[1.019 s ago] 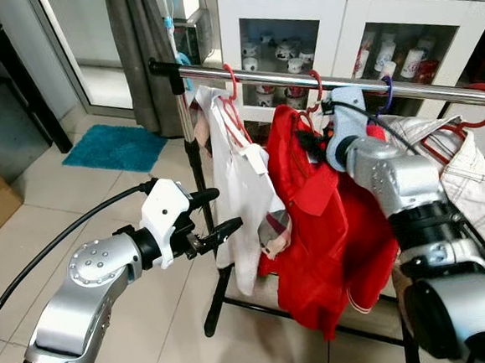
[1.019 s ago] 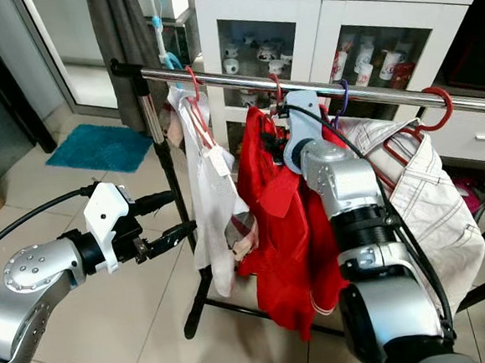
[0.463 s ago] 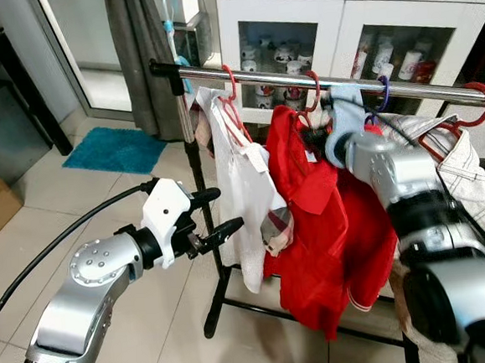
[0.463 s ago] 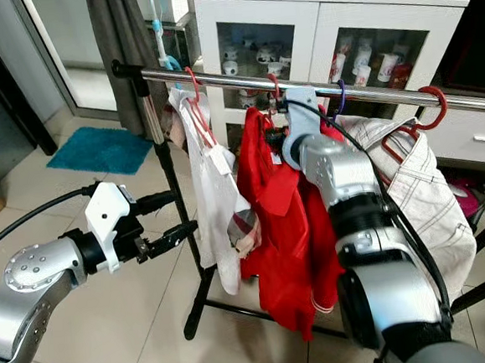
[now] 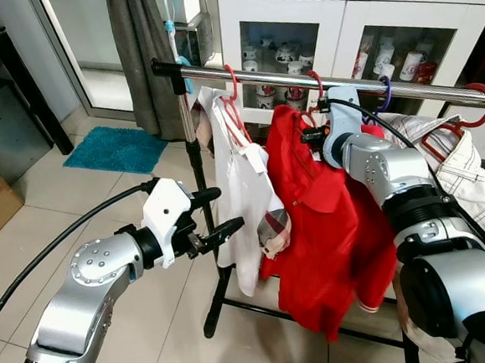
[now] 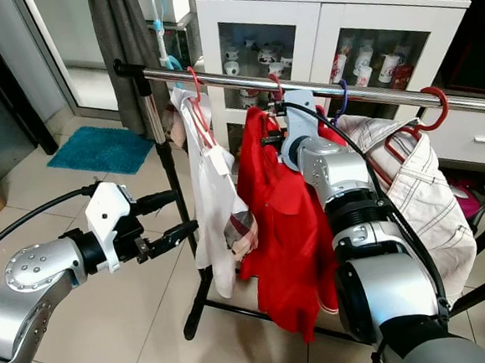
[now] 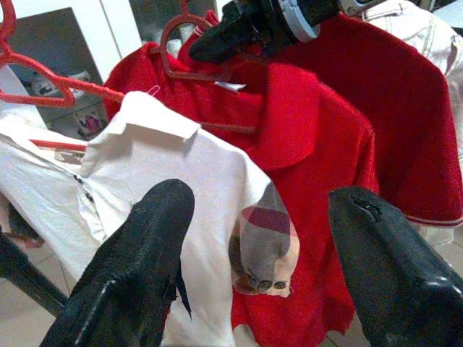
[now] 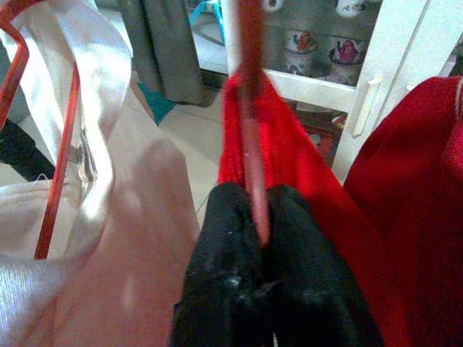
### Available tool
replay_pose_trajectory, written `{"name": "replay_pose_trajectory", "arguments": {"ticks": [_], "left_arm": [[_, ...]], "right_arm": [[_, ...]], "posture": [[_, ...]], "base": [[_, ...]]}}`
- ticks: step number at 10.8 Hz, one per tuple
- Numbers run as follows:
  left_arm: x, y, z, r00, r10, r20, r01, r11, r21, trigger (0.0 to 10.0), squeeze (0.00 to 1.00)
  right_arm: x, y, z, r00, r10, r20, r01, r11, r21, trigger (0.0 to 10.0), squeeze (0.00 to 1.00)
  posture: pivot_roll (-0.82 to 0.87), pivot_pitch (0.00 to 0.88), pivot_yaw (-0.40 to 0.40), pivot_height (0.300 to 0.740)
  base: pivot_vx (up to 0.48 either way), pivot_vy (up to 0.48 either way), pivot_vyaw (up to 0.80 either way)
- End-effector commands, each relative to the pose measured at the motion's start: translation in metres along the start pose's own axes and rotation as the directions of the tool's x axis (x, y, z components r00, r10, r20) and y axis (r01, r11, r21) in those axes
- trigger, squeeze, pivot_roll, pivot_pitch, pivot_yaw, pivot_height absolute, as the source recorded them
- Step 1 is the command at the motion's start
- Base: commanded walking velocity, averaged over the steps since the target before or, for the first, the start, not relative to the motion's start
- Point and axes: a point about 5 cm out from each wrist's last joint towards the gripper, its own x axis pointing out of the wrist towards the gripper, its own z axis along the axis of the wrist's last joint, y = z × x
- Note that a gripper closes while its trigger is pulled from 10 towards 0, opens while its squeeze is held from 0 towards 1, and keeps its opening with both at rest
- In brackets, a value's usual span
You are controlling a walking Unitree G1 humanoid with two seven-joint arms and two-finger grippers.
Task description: Hang hanger
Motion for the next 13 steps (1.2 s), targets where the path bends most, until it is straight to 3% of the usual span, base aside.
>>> {"name": "replay_pose_trajectory", "arguments": {"ticks": [1,5,6,7,9,13], "left_arm": [[0.002,0.000,0.001,1.000,-0.007,0.001,0.007,1.000,0.013,10.0,0.00],[0.004,-0.001,0.002,1.000,-0.005,0.010,0.004,1.000,0.013,10.0,0.00],[0.012,0.001,0.004,0.998,0.067,0.011,-0.067,0.998,-0.001,10.0,0.00],[0.022,0.005,0.005,0.985,0.170,0.009,-0.170,0.985,-0.004,10.0,0.00],[0.031,0.008,0.009,0.967,0.253,0.037,-0.252,0.967,-0.019,10.0,0.00],[0.036,0.013,0.008,0.933,0.358,0.044,-0.356,0.933,-0.045,10.0,0.00]], "right_arm": [[0.001,0.001,0.004,1.000,-0.001,0.008,0.001,1.000,-0.009,0.0,0.00],[0.000,0.002,0.009,0.999,0.006,0.045,-0.005,1.000,-0.023,0.0,0.00],[-0.006,0.001,0.013,0.994,-0.007,0.106,0.015,0.997,-0.077,0.0,0.00],[-0.014,0.002,0.018,0.985,-0.012,0.174,0.042,0.985,-0.165,0.0,0.00],[-0.033,0.007,0.027,0.956,0.011,0.292,0.034,0.988,-0.148,0.0,0.00],[-0.066,0.012,0.001,0.937,0.022,0.347,0.029,0.990,-0.140,0.0,0.00]], "posture": [[0.02,0.000,-0.005,0.740],[0.03,0.000,-0.008,0.740],[0.03,0.000,-0.008,0.740],[0.03,0.000,-0.008,0.740],[0.03,0.000,0.009,0.740],[0.03,0.000,0.022,0.740]], "base": [[0.000,0.000,0.00],[0.000,0.000,0.00],[0.000,0.000,0.00],[0.000,0.000,0.00],[0.000,0.000,0.00],[0.000,0.000,0.00]]}}
